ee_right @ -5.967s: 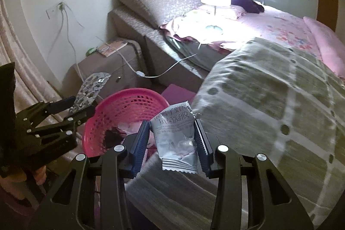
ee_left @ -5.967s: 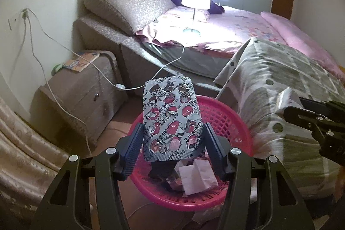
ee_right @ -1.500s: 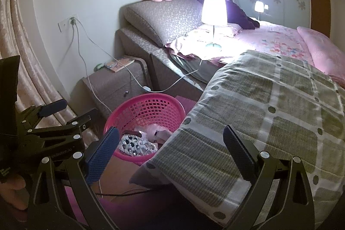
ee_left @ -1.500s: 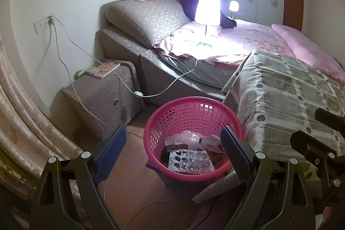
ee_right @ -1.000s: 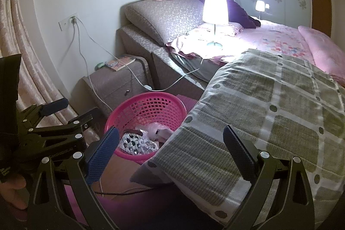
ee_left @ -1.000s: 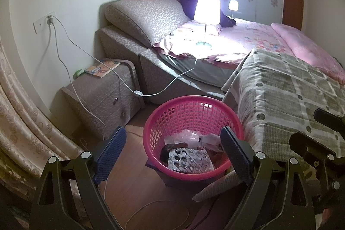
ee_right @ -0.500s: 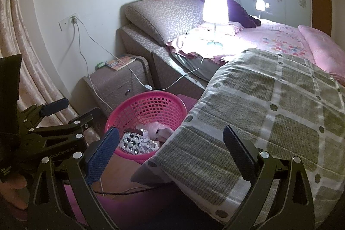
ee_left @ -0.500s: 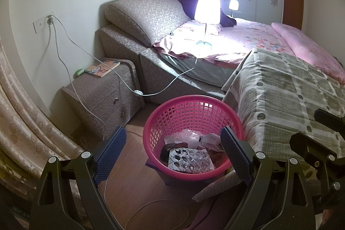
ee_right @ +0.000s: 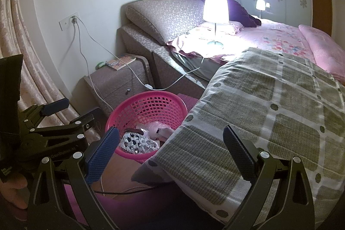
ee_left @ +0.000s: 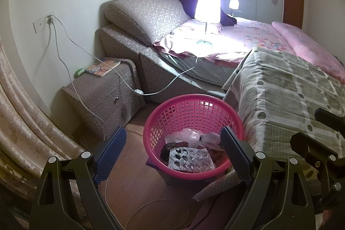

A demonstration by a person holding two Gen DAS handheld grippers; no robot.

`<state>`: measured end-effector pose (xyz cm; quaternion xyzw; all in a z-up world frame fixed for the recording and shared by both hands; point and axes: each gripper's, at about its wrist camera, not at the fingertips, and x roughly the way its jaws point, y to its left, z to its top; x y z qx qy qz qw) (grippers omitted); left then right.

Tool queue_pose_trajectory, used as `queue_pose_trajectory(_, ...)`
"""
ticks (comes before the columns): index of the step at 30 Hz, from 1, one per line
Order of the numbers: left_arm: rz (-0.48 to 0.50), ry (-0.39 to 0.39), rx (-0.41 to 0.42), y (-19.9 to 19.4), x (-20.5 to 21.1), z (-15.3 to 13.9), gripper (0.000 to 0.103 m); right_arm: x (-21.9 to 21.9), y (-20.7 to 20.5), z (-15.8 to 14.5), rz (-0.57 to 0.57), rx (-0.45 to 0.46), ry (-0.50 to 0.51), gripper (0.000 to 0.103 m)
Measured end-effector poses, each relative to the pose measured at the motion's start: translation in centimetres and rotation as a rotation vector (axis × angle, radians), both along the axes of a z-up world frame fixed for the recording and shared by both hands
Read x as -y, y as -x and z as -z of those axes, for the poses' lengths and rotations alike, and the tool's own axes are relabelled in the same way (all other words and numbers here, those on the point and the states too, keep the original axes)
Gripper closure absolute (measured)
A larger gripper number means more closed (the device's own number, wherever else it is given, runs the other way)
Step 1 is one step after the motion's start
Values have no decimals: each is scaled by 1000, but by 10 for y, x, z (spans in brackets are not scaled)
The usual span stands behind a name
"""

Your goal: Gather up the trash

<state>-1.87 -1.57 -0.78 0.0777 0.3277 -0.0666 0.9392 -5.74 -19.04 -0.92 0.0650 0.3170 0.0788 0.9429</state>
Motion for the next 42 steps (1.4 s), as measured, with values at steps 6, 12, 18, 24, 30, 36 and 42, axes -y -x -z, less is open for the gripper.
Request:
queue_pose_trajectory(6, -2, 5, 6, 2, -1, 1, 17, 0, 0, 0, 0, 0, -1, 9)
queue_pose_trajectory(12, -5, 10, 2, 5, -4, 6, 17, 0, 0, -1, 0, -1, 0, 9)
queue_pose_trajectory(18, -6, 11, -6, 3, -4, 3, 17, 0, 0, -1, 0, -2, -1, 9)
queue_pose_trajectory(24, -7, 3, -2, 2, -4, 2, 17, -1, 1, 0, -1, -3, -1, 9)
queue_pose_trajectory(30, -8, 7, -5, 0, -2, 2, 17, -1, 0, -1, -1, -5, -2, 9)
queue_pose_trajectory(36, -6, 10, -8, 0, -2, 1, 17, -1, 1, 0, -2, -5, -2, 9)
queue_pose_trajectory(42, 17, 37, 2, 8, -7, 2, 17, 0, 1, 0, 2, -8, -9, 9)
